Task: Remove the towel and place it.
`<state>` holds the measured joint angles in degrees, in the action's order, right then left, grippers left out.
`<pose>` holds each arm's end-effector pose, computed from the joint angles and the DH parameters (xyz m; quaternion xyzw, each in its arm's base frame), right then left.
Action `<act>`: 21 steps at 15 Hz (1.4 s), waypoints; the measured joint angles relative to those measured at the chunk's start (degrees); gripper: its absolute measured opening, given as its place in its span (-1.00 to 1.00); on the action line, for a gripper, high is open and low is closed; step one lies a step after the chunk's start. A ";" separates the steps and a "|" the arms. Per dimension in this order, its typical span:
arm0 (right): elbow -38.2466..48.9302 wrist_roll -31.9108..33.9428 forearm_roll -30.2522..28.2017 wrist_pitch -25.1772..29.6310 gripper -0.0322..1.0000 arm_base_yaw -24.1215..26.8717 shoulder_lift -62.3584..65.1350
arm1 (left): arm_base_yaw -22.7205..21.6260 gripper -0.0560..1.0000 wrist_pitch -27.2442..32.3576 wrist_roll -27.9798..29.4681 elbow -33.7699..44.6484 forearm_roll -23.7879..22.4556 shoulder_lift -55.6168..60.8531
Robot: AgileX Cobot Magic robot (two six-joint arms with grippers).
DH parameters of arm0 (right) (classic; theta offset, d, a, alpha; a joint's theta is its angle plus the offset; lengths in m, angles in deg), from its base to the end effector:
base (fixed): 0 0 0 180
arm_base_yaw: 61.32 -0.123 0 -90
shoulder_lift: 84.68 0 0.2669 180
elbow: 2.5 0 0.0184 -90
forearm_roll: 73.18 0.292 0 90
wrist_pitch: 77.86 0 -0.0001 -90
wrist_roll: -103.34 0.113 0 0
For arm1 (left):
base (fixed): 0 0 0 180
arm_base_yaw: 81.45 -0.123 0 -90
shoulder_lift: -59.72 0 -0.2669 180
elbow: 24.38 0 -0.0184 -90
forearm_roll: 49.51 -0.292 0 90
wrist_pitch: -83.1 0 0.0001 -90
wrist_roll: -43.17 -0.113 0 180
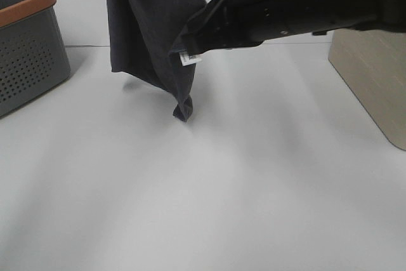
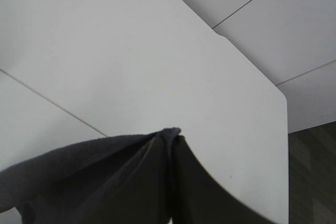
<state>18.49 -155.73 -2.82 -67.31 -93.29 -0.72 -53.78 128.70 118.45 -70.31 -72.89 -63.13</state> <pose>0.3224 0.2243 0.2154 -0.3432 0.7956 0.1719 0.4687 0.4743 -0.2125 0.3769 -0.2965 0.8077 -0.2469 0.4459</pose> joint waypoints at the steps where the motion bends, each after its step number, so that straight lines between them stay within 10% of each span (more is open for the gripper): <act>1: -0.23 0.80 -1.66 2.29 -0.90 1.49 0.29 | 0.00 -0.89 0.00 1.32 0.00 0.17 0.00; 5: -6.65 9.91 -26.47 14.21 -0.90 11.52 0.63 | 0.00 -0.89 1.03 8.08 0.00 0.52 0.00; 6: -11.75 13.81 -40.45 16.67 -0.90 12.95 0.63 | 0.00 -0.89 5.04 12.78 0.00 0.57 0.00; 12: -20.05 19.08 -66.58 17.88 -0.90 12.95 0.29 | 0.69 -0.89 10.14 23.89 4.01 0.40 0.06; 18: -26.70 19.88 -78.44 15.13 -0.90 12.95 -6.88 | 1.20 -0.89 7.91 32.60 4.30 -4.58 0.00; 21: -32.37 19.60 -81.65 11.23 -0.90 13.41 -13.46 | 1.15 -0.89 -2.18 38.79 4.30 -17.07 -1.49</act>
<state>-13.88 -136.14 -84.47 -56.08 -79.88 -14.18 -52.63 126.53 157.24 -66.01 -89.96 -64.62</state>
